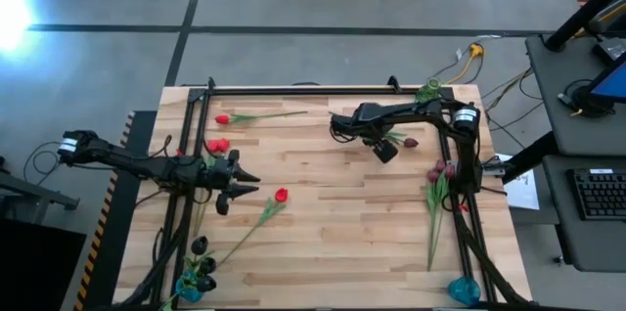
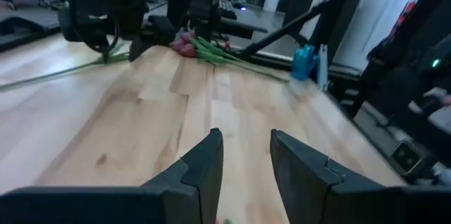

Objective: Sort flowers into vase by color
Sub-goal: Put the dark red tulip into the green vase

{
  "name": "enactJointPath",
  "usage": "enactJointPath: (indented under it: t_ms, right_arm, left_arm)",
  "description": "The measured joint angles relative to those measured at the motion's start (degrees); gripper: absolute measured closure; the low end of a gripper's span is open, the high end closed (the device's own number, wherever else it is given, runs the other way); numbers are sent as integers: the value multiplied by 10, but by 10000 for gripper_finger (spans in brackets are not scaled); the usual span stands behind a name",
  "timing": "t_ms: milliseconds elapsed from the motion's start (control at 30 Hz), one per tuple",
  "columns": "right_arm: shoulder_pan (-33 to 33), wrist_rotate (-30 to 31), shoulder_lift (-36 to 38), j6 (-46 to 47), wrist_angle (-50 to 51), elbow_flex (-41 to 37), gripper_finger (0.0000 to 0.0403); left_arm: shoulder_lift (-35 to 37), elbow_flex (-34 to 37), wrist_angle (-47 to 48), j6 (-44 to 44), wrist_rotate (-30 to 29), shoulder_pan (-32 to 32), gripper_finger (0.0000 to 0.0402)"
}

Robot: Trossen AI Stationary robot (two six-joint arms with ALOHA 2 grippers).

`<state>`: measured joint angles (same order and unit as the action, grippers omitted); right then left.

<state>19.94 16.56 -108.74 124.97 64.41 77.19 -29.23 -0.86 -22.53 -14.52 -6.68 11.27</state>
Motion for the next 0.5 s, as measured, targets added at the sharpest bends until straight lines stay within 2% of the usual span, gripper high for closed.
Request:
enactJointPath:
  t_ms: [133, 333, 500]
  right_arm:
    - [12, 2, 2, -20, 6, 0, 179]
    - [28, 0, 2, -14, 8, 3, 179]
    - [48, 0, 4, 24, 7, 11, 179]
  left_arm:
    - [-8, 0, -7, 23, -29, -1, 295]
    - [-17, 0, -57, 66, -33, -4, 295]
    - [-16, 0, -73, 24, -35, -38, 295]
